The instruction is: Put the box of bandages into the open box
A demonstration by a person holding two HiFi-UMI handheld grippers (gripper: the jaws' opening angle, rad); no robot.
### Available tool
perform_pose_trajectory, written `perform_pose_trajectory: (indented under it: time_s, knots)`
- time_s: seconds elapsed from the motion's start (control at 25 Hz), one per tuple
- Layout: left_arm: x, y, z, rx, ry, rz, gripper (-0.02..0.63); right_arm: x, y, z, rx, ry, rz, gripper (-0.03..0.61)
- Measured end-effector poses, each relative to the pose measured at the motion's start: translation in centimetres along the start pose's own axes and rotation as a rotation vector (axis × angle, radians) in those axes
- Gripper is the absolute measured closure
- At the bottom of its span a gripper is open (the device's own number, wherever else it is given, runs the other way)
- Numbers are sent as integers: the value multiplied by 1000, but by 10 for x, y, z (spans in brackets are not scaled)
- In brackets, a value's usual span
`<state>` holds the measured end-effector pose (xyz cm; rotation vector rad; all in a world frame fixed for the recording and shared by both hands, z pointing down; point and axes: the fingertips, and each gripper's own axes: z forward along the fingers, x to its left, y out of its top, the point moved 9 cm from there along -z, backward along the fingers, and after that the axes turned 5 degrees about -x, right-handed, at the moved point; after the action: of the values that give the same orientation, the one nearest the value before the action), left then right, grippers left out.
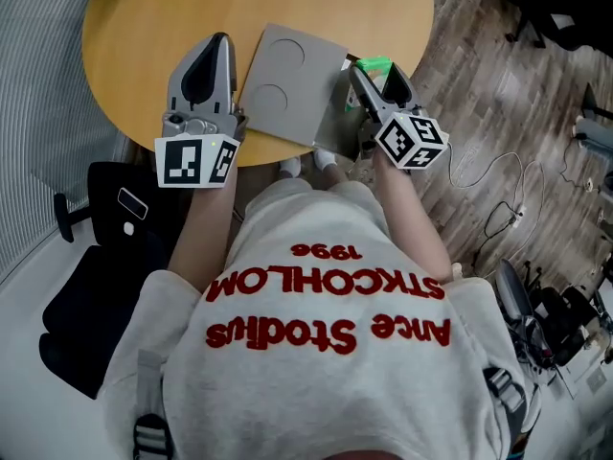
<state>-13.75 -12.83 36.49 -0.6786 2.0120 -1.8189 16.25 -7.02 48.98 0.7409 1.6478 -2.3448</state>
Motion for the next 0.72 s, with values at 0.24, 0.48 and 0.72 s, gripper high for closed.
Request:
perform_pose_trajectory:
  time_s: [0.24,0.48,0.72]
  knots:
    - [2,-9,-2,24,8,-11,607,-8,-33,-4,72,-125,71,218]
    - [1,-12,1,30,5,-19,607,-2,-52,-7,136,-217,76,218]
    - [1,-16,1,31,4,-31,607,-2,-57,-8,163,-235,61,218]
